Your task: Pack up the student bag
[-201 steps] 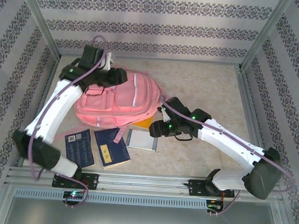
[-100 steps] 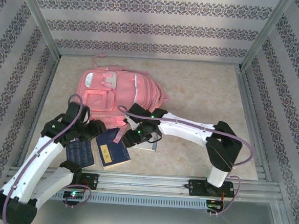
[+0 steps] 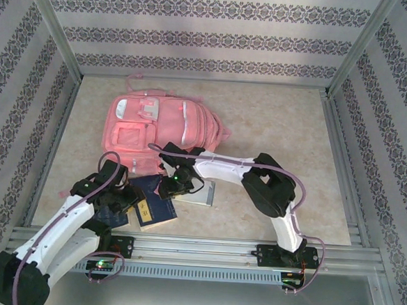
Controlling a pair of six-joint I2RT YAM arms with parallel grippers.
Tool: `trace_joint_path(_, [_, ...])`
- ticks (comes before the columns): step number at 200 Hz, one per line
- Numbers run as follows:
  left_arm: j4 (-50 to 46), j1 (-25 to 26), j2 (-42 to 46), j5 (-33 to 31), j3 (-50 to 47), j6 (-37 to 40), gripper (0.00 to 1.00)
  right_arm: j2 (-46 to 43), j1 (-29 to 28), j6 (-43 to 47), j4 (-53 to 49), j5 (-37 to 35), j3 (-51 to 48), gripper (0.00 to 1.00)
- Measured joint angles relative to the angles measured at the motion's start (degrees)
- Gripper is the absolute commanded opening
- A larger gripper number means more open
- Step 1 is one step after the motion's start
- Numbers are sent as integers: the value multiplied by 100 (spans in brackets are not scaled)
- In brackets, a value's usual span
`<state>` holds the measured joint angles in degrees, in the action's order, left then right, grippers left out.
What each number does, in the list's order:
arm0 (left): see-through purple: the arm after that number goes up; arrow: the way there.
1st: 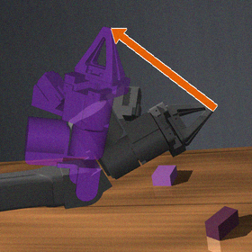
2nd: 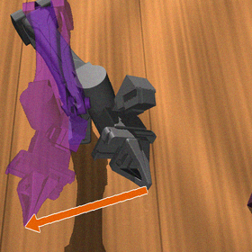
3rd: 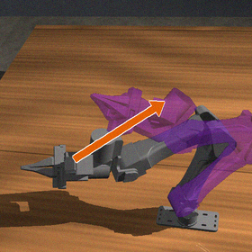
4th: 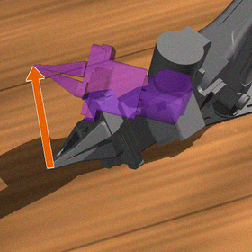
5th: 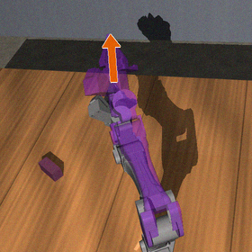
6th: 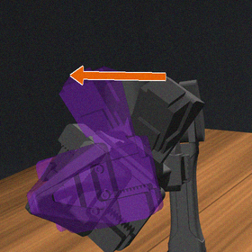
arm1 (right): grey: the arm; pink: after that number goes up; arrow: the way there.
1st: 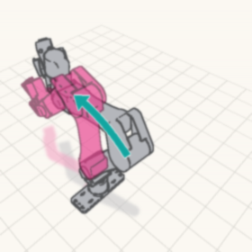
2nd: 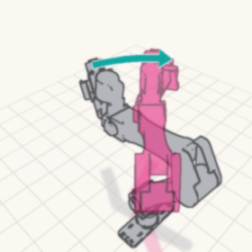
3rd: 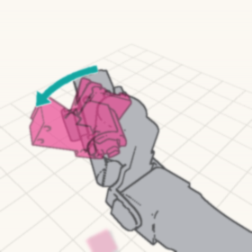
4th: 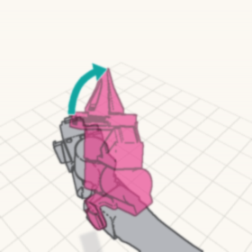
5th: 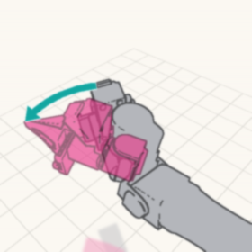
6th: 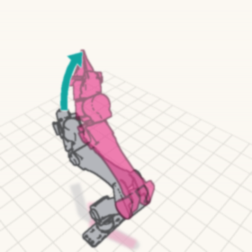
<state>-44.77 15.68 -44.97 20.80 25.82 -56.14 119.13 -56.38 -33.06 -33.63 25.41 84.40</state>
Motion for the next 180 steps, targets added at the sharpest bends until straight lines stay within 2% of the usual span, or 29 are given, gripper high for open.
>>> trace_joint_path(41, [470, 0, -409, 7, -199, 11, 40, 101, 52, -7, -4, -205, 149, 41])
trace_joint_path(90, [662, 0, -546, -9, -199, 52, 40, -470, 518, 4, 28, -839, -579, 39])
trace_joint_path(118, [623, 0, -527, -2, -179, 153, 40, -743, 732, 160, -83, -1244, -833, 41])
trace_joint_path(144, [258, 0, -367, -7, 160, 345, 40, -833, 669, 376, -79, -1180, -881, 41])
trace_joint_path(180, [-140, 0, -188, -39, 660, 636, 40, -837, 352, 522, -81, -619, -695, 41])
